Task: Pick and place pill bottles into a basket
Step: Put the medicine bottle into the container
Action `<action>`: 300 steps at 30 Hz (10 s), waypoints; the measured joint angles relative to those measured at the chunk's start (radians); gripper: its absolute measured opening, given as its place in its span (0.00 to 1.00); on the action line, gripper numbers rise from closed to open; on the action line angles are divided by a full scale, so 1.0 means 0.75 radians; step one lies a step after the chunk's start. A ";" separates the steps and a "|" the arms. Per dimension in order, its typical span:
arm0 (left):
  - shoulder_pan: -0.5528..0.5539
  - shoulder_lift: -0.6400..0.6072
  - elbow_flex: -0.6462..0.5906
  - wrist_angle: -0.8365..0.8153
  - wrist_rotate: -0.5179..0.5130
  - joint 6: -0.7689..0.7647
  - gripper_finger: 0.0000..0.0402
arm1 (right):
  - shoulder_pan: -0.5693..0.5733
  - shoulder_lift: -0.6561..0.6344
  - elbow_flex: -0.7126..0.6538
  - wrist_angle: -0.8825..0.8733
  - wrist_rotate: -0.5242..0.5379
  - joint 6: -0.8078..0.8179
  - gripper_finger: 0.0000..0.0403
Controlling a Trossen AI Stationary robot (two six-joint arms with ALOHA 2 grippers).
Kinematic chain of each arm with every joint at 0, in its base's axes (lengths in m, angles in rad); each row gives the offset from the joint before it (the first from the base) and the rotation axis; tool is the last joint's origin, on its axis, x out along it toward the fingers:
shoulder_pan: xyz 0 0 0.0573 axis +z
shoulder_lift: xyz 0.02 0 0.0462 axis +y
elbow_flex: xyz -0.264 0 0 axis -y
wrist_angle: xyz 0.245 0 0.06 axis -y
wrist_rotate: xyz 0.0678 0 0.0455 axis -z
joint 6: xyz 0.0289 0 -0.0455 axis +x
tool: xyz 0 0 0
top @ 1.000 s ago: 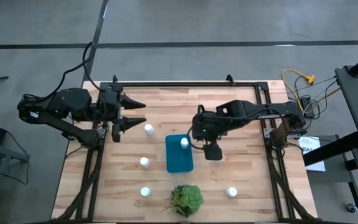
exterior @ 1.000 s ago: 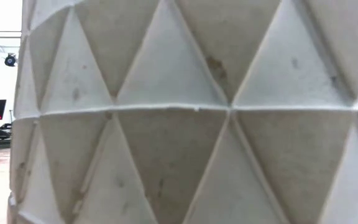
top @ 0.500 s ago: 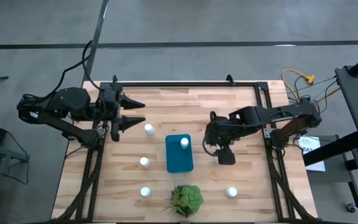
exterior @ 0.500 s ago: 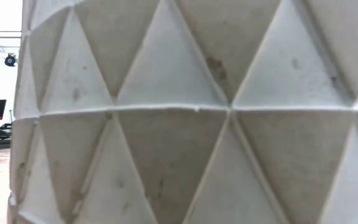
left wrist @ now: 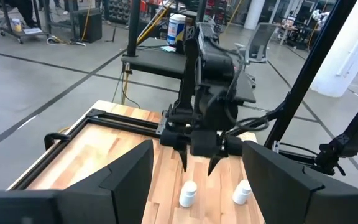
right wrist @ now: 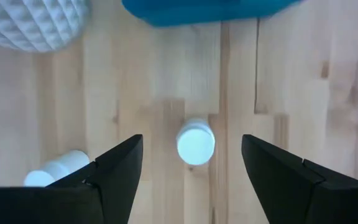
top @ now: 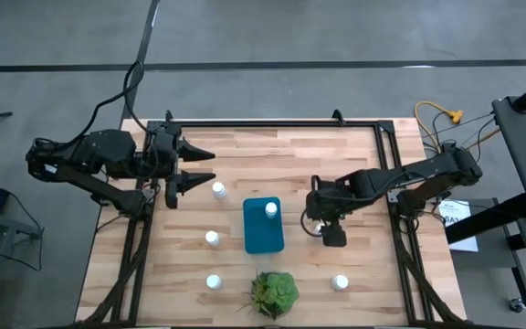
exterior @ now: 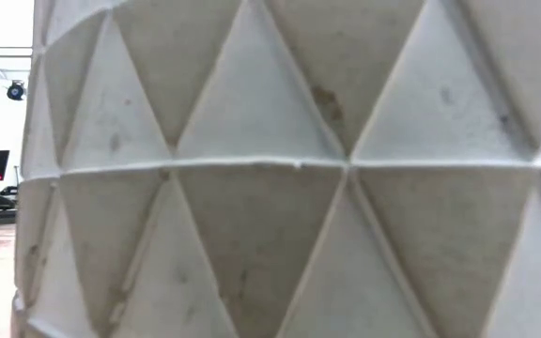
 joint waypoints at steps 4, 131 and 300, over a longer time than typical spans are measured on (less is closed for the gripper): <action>0.001 -0.001 0.000 0.000 0.000 0.000 0.57 | 0.004 -0.001 -0.097 0.079 -0.002 0.012 0.66; 0.000 0.001 0.001 0.000 -0.012 0.005 0.57 | -0.092 0.314 0.541 0.135 0.141 -0.216 0.37; 0.000 -0.014 -0.001 -0.083 -0.010 0.015 0.57 | 0.597 0.216 0.527 -0.226 0.154 0.724 0.66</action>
